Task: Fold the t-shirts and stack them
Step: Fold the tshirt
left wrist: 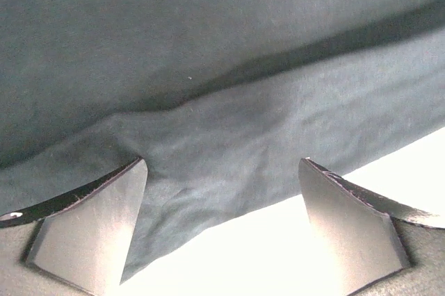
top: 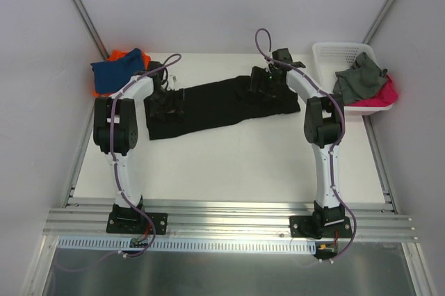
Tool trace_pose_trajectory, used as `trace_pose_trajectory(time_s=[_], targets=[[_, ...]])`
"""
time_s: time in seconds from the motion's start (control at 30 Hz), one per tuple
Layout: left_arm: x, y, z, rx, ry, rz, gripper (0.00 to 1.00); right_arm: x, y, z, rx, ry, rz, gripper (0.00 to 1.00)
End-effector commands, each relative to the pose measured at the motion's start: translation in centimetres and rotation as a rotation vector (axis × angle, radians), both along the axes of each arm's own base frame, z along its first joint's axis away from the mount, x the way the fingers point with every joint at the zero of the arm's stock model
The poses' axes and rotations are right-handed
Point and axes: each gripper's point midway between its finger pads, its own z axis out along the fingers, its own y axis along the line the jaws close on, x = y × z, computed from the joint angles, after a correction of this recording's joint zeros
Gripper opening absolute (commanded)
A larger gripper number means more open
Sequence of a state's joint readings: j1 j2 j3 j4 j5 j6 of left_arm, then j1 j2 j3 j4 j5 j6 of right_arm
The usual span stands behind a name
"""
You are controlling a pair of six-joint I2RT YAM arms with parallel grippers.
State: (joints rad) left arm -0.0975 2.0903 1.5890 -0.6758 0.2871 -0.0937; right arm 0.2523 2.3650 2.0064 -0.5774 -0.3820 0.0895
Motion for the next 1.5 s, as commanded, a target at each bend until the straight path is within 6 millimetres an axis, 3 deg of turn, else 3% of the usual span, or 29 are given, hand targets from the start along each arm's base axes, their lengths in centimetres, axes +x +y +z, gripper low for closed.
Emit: trace_pose_trajectory(time_s=[0.0,0.4,0.63,0.77,0.9,1.03,1.17,1.23,1.47], targets=[[-5.9,-2.3,1.1,-0.125,0.150,0.001,0.90,1.6,-0.1,1.5,0.020,-0.036,-0.014,0.97],[-16.0,-4.5,0.9,-0.131,0.270,-0.087,0.89,5.3,1.8,1.8,0.064,-0.118,-0.023,0.97],[-18.2,-6.4,2.0,-0.075,0.197,-0.221,0.91,5.5,4.5,2.0,0.103,-0.135,0.005,0.97],[-16.3,-6.0,4.5,-0.009,0.048,-0.256,0.95,5.8,5.0,5.9,0.117,-0.225,0.043,0.97],[-13.2,-5.1,7.2,0.072,-0.106,-0.272,0.99,6.0,3.9,12.6,0.097,-0.361,0.023,0.97],[-10.7,-4.7,8.5,0.128,-0.177,-0.286,0.99,4.5,3.7,15.3,0.110,-0.383,0.031,0.97],[-8.6,-4.3,8.5,0.147,-0.189,-0.280,0.99,2.6,3.5,15.6,0.114,-0.350,0.039,0.97],[-8.2,-4.4,7.5,0.137,-0.155,-0.270,0.99,1.7,3.6,15.3,0.113,-0.326,0.044,0.97],[-6.7,-3.4,4.9,0.120,-0.070,-0.202,0.99,-0.8,3.6,10.4,0.096,-0.182,0.048,0.97]])
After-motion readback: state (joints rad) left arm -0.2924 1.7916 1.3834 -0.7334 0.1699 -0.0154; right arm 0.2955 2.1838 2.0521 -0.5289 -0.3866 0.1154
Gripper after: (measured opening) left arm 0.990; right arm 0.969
